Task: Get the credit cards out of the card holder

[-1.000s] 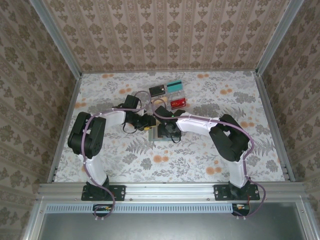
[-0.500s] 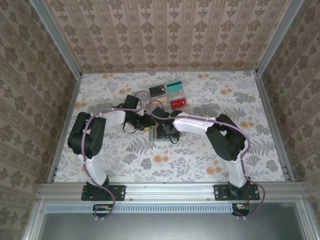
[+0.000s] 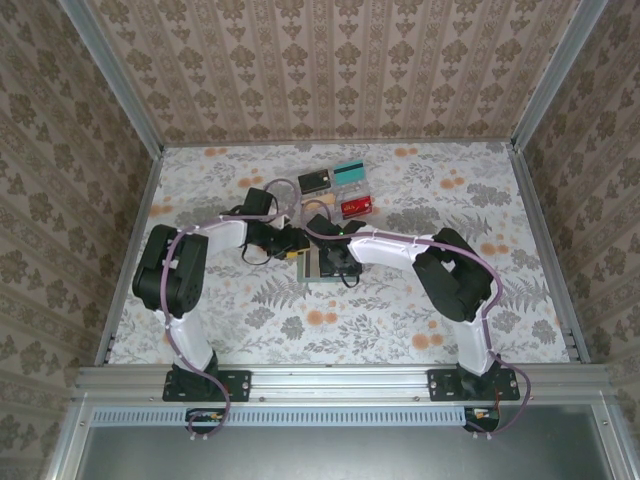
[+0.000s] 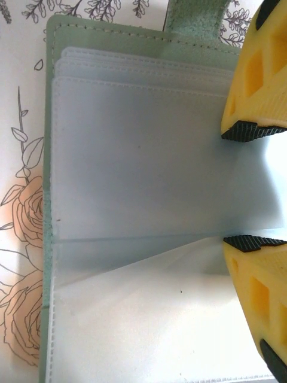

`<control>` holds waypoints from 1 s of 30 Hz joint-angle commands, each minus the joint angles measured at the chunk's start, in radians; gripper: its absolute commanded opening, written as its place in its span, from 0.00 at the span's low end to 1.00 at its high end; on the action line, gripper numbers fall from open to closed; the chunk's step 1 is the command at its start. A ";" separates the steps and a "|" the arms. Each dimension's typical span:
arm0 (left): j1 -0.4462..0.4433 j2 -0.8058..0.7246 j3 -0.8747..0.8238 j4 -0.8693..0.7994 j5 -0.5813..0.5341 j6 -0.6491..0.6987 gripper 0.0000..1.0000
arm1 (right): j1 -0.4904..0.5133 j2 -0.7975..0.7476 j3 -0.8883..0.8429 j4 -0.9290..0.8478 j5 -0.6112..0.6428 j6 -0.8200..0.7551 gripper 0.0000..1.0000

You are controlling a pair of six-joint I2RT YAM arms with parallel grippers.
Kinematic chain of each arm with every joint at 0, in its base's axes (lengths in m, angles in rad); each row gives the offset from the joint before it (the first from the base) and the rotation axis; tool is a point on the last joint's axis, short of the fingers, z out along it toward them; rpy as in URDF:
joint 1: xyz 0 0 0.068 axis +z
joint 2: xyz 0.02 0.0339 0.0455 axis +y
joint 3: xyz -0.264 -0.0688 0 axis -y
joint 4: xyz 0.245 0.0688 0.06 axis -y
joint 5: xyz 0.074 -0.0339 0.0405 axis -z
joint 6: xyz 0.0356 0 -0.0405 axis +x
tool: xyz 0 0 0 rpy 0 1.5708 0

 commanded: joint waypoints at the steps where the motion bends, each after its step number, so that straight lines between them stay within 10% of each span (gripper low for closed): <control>1: -0.016 -0.028 0.032 -0.022 0.017 0.019 0.40 | -0.008 0.022 -0.055 0.015 -0.024 0.027 0.49; 30: -0.053 0.067 0.084 -0.008 0.063 0.010 0.43 | -0.018 -0.011 -0.090 0.059 -0.038 0.030 0.47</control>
